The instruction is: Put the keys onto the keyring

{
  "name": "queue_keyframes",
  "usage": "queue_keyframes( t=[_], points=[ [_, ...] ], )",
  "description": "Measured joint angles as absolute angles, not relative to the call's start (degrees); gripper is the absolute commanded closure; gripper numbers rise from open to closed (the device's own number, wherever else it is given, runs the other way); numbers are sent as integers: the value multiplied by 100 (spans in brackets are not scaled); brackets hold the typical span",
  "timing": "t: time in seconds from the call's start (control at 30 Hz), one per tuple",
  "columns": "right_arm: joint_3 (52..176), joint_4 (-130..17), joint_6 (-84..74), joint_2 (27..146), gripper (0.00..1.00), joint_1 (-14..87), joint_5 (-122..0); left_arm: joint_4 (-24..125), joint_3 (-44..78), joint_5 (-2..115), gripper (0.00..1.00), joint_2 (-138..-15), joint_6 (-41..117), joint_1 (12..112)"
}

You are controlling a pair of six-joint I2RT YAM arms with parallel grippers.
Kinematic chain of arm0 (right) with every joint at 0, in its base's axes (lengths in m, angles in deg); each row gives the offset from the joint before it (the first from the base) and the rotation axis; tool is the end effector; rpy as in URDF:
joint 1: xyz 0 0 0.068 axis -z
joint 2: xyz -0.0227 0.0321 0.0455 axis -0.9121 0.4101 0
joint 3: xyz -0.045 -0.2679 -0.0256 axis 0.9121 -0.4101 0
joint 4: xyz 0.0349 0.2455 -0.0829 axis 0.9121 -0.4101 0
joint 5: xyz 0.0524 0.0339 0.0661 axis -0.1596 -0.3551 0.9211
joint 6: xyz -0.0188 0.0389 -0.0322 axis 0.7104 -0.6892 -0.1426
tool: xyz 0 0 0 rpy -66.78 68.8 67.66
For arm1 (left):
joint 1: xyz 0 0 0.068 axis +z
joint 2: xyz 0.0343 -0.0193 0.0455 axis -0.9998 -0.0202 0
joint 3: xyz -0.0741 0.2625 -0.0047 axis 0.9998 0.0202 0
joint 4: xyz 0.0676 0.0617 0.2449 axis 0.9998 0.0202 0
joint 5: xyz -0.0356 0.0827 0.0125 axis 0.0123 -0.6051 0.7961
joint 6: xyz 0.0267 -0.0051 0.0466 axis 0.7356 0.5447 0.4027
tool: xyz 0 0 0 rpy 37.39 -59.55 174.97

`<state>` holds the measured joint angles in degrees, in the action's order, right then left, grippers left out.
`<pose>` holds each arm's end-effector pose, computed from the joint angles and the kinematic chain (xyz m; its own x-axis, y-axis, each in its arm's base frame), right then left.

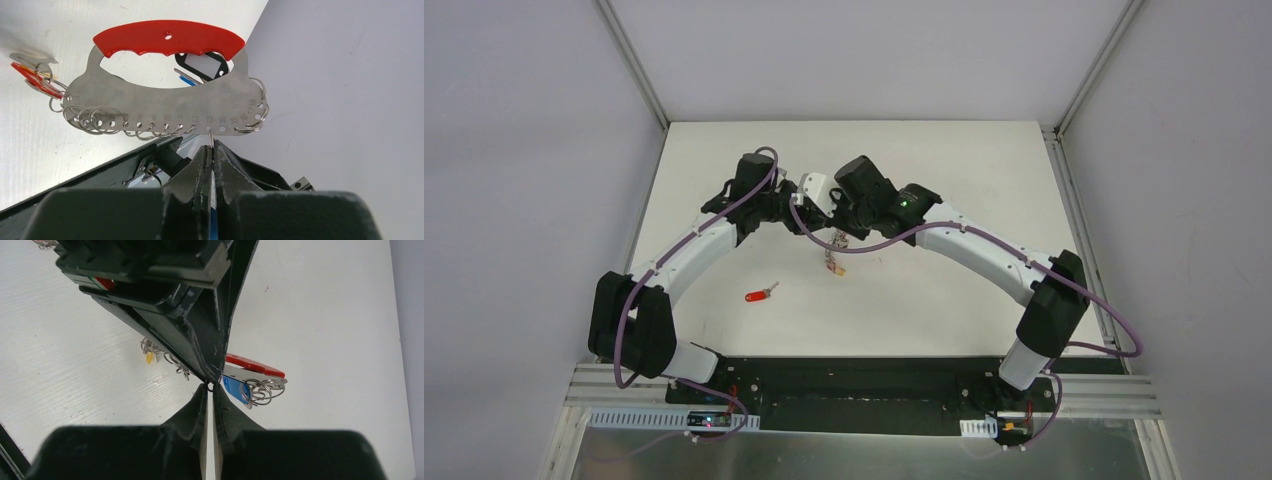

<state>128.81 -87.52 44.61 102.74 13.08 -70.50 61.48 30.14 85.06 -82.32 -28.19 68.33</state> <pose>0.2367 0.3088 0.3374 0.2515 -0.7896 -0.5597 -0.8280 0.1239 -0.5469 0.2895 -0.1311 0.2836 -0.8478 -0.5174 0.1160 -0.3074 0.3015 -0.9026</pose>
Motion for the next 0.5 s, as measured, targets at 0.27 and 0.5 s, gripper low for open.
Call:
queue_keyframes(
  t=[0.27,0.5],
  points=[
    [12859,-8748,4463,10274,100,1326,-7017,6091,3093,8508,87,-8218,-2810,6835],
    [12842,-8744,4463,10274,100,1381,-6978,6058,3139,8539,81,-8183,-2799,6885]
  ],
)
